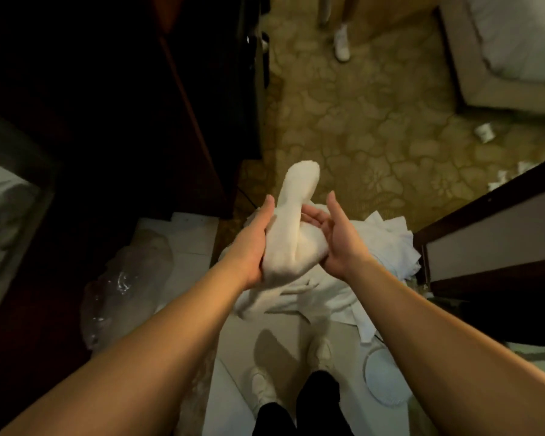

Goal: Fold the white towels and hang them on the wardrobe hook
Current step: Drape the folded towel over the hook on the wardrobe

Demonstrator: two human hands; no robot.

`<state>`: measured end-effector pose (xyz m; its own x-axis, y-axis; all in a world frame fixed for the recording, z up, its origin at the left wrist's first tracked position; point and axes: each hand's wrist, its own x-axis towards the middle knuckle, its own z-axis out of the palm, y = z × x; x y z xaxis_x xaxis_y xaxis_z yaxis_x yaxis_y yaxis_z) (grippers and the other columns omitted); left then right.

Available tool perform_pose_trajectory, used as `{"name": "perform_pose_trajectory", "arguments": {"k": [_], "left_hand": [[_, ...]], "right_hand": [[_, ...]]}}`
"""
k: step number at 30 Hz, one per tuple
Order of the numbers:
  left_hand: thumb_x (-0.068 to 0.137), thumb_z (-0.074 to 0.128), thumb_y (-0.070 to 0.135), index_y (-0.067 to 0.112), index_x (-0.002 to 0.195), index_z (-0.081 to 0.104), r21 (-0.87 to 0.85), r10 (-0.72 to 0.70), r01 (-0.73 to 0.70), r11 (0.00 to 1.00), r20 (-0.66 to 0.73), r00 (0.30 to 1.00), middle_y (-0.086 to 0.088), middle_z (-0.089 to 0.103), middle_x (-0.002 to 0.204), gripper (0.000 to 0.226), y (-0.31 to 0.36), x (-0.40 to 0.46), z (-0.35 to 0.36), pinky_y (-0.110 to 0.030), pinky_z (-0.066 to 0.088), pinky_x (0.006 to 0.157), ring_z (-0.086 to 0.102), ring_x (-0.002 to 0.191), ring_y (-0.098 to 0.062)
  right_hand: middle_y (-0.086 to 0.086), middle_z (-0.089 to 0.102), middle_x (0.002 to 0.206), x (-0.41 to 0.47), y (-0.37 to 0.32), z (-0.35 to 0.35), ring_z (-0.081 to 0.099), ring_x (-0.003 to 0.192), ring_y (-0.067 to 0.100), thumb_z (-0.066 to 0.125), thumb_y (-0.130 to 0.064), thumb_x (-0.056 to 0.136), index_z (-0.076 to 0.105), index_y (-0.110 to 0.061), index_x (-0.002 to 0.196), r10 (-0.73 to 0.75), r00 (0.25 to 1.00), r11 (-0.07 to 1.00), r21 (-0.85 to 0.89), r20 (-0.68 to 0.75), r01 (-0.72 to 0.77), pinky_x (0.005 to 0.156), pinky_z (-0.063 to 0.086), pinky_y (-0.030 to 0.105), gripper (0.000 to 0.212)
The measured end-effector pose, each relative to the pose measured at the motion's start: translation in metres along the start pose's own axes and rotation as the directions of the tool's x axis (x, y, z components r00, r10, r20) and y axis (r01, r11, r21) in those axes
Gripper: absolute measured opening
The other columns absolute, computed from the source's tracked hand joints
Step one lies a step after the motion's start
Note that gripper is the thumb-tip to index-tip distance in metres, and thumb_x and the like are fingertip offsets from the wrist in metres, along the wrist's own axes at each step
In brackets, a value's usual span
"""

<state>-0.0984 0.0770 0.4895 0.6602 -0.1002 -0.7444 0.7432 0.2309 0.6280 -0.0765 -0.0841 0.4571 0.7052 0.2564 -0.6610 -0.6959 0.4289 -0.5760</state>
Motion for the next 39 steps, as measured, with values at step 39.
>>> {"name": "perform_pose_trajectory", "arguments": {"k": [39], "left_hand": [[0.086,0.073,0.045,0.024,0.115,0.051,0.393,0.818,-0.754,0.526,-0.475,0.323,-0.001,0.064,0.115,0.043,-0.126,-0.684,0.031,-0.040,0.059,0.084,0.068,0.100,-0.018]], "right_hand": [[0.008,0.076,0.108,-0.590,0.101,0.200,0.073,0.100,0.029,0.064,-0.094,0.033,0.070,-0.025,0.115,-0.053,0.726,0.776,-0.429,0.686,0.463,0.092,0.056,0.047,0.108]]}}
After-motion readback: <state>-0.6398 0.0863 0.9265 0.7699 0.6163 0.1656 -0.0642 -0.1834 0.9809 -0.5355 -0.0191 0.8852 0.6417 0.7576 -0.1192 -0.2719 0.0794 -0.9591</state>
